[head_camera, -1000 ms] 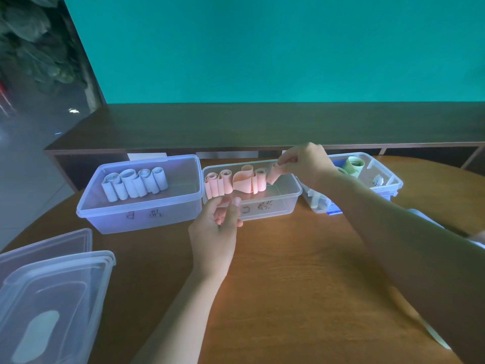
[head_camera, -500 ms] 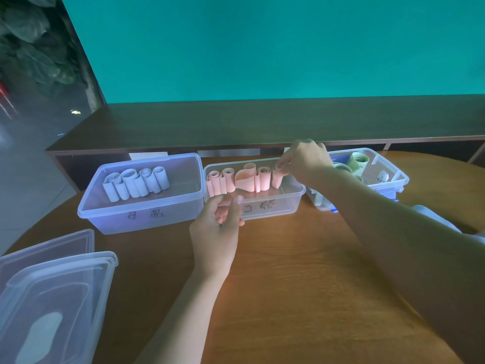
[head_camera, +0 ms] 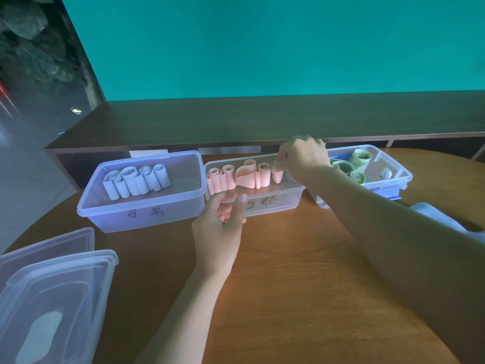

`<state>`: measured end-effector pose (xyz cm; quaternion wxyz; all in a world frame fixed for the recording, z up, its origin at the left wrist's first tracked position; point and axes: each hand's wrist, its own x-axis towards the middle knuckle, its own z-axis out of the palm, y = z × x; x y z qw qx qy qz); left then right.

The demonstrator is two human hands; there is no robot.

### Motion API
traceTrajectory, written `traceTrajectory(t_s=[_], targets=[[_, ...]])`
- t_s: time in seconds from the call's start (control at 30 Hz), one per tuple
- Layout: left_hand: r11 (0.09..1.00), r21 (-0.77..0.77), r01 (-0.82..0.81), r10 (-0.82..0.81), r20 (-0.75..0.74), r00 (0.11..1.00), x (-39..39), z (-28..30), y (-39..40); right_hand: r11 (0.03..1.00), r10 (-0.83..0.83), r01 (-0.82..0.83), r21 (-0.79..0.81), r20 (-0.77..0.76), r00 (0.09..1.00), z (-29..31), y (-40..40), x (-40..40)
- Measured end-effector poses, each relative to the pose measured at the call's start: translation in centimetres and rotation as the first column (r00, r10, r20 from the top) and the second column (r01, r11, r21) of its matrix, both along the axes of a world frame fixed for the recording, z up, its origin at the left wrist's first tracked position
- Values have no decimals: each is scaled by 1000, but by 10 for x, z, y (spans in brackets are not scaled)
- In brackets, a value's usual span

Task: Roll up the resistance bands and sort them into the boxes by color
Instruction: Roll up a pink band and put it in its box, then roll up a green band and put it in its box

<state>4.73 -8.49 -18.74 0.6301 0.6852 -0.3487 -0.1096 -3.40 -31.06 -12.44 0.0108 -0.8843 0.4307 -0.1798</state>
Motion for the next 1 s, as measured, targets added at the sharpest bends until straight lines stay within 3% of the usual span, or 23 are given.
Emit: traceTrajectory(t_s=[0.27, 0.57, 0.83, 0.93, 1.0], targets=[[1000, -13, 3, -3, -10, 1000, 0, -1, 0, 999, 44, -44, 14, 43, 998, 1, 4, -10], [999, -24, 27, -27, 19, 999, -6, 4, 7, 989, 39, -58, 135, 137, 990, 14, 24, -35], [997, 13, 73, -74, 238, 968, -31, 5, 26, 961, -39, -62, 268, 357, 933, 7, 85, -108], [993, 52, 107, -115, 204, 972, -48, 5, 35, 942, -98, -56, 330, 431, 897, -8, 118, -145], [982, 108, 156, -167, 101, 981, -69, 10, 45, 941, -125, -41, 337, 458, 880, -20, 140, -176]])
